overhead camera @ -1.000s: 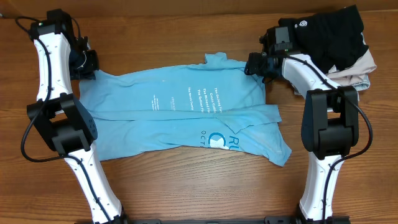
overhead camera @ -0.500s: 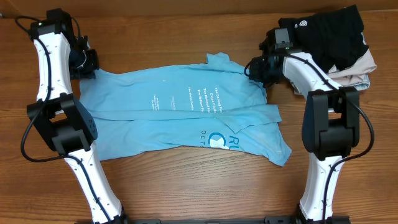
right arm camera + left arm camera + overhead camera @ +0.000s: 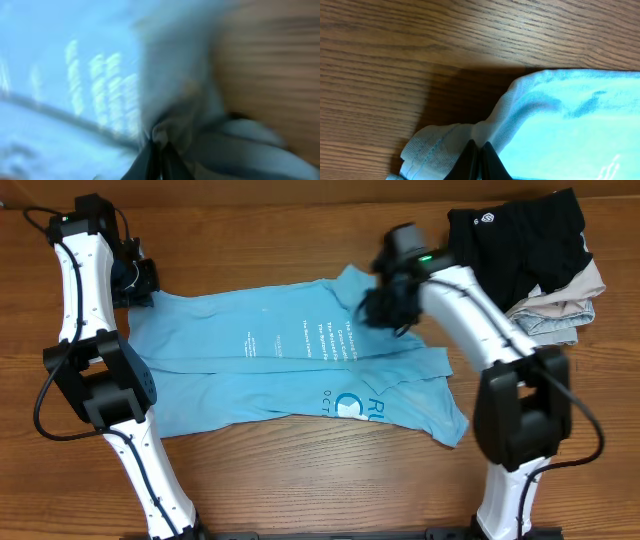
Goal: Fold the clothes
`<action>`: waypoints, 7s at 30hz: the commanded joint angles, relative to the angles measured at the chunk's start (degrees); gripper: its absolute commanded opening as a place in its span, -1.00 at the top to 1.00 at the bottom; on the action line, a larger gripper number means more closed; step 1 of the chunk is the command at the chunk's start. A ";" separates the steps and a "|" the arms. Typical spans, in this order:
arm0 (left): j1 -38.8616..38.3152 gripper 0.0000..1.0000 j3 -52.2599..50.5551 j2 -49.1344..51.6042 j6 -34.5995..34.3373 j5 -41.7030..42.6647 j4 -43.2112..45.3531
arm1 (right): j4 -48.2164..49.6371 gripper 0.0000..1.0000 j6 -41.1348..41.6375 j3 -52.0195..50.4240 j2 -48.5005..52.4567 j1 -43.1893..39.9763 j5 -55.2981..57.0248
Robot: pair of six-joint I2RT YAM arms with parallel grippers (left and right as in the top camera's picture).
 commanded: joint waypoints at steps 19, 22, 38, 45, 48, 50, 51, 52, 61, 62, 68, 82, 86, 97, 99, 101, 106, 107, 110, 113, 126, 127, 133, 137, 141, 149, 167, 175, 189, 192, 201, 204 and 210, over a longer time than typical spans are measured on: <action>-0.50 0.92 1.20 -0.11 -0.81 0.17 0.74 | 10.78 -0.35 8.28 0.90 -0.24 -1.79 7.06; -0.48 0.92 1.20 -0.11 -0.81 0.02 0.81 | 13.14 -0.04 8.37 0.85 1.27 -4.31 2.60; -0.37 0.92 1.20 -0.11 -0.83 0.02 1.62 | 18.36 -0.11 25.31 0.85 10.64 -3.61 -0.48; -0.37 0.92 1.20 -0.11 -0.83 0.02 1.88 | 24.06 0.26 26.34 0.85 11.98 -3.61 0.20; -0.37 0.92 1.20 -0.11 -0.83 0.02 1.99 | 26.21 0.67 26.23 0.85 11.98 -3.98 3.13; -0.37 0.91 1.20 -0.11 -0.83 0.02 2.03 | 27.74 0.92 24.90 0.87 11.96 -4.68 3.56; -0.37 0.92 1.20 -0.11 -0.81 0.00 2.05 | 28.92 0.92 23.76 0.87 11.78 -5.25 3.56; -0.37 0.92 1.20 -0.11 -0.81 -0.02 2.19 | 30.05 0.92 22.32 0.87 11.65 -5.66 3.56; -0.37 0.92 1.20 -0.11 -0.70 -0.02 5.75 | 31.52 0.92 10.34 9.90 10.12 -11.21 2.05; -0.37 0.92 1.20 -0.11 -0.55 0.00 6.14 | 31.02 0.92 9.33 11.28 10.12 -11.67 2.03; -0.26 0.91 1.20 -0.13 -0.33 -0.02 8.13 | 29.14 0.92 3.41 17.62 10.12 -13.38 2.03; -0.28 0.92 1.20 -0.13 0.50 -8.72 6.47 | -3.89 0.92 -8.55 32.20 8.33 -13.42 1.88; -0.28 0.92 1.22 -0.11 2.27 -11.13 2.25 | -14.91 0.80 -7.21 33.11 6.38 -13.42 1.86; -0.28 0.91 1.20 -0.11 2.14 -11.32 -9.27 | -30.21 0.92 -0.50 33.09 5.81 -13.42 5.05; -0.28 0.92 1.20 -0.11 2.14 -11.28 -9.38 | -31.26 0.92 -0.55 32.94 5.81 -13.42 4.50; -0.28 0.92 1.20 -0.11 2.16 -10.99 -9.18 | -30.40 0.92 -1.31 32.26 5.81 -13.22 1.14; -0.63 0.92 1.18 -0.11 2.16 -5.57 -7.32 | -20.72 0.70 -4.74 29.11 5.84 -10.75 -2.38; -0.76 0.92 1.18 -0.11 2.16 -4.39 -6.93 | -18.18 0.61 -5.62 28.37 5.86 -9.81 -2.67; -1.09 0.92 1.18 -0.11 2.14 -3.06 -6.16 | -13.57 0.38 -6.62 26.77 6.01 -7.45 -2.60; -1.29 0.91 1.18 -0.09 2.14 -2.75 -5.49 | -10.73 0.12 -6.75 26.01 7.58 -4.15 -0.70; -1.29 0.92 1.18 -0.07 2.08 -2.71 -4.17 | -16.24 0.06 -2.03 23.87 13.16 -0.48 -1.14; -1.29 0.91 1.18 -0.07 1.66 -2.73 -4.04 | -15.58 0.00 -2.01 22.99 13.16 -0.48 -1.18; -1.29 0.91 1.18 -0.04 1.14 -2.73 -3.39 | -10.03 -0.18 -2.03 16.72 13.16 -0.33 -4.70; -1.29 0.92 1.18 -0.02 1.11 -2.73 -2.93 | -6.08 -0.12 -2.01 12.74 13.16 -0.11 -4.79; -1.29 0.91 1.18 -0.02 1.14 -2.75 -2.93 | -2.40 0.00 -1.97 11.80 13.16 -0.11 -4.61; -1.29 0.92 1.18 -0.02 1.14 -2.75 -2.54 | 0.98 0.12 -0.70 11.69 13.16 -0.04 -4.61; -1.29 0.92 1.18 -0.02 1.14 -2.73 -1.27 | 2.89 0.92 0.81 10.45 12.96 -0.68 -0.90; -1.22 0.92 1.18 -0.02 1.14 -2.75 1.44 | 1.22 0.92 -1.97 26.47 12.92 -5.99 0.37; -1.22 0.92 2.95 -0.26 1.33 -4.76 2.19 | -15.58 0.92 -7.10 43.39 10.93 -7.89 7.50; -1.22 0.91 5.29 -0.59 1.33 -6.80 -0.66 | -24.28 0.92 -2.78 46.10 7.41 -8.09 7.63; -1.25 0.92 6.95 -0.68 1.33 -7.19 -6.40 | -38.38 0.92 5.25 43.95 4.44 -8.15 8.48; -1.22 0.91 6.95 -0.68 2.38 -7.26 -8.04 | -38.40 0.92 6.95 42.38 3.85 -8.15 8.55; -1.07 0.92 6.73 -0.68 2.84 -9.07 -11.63 | -38.38 0.92 13.66 30.91 -2.64 -8.17 15.50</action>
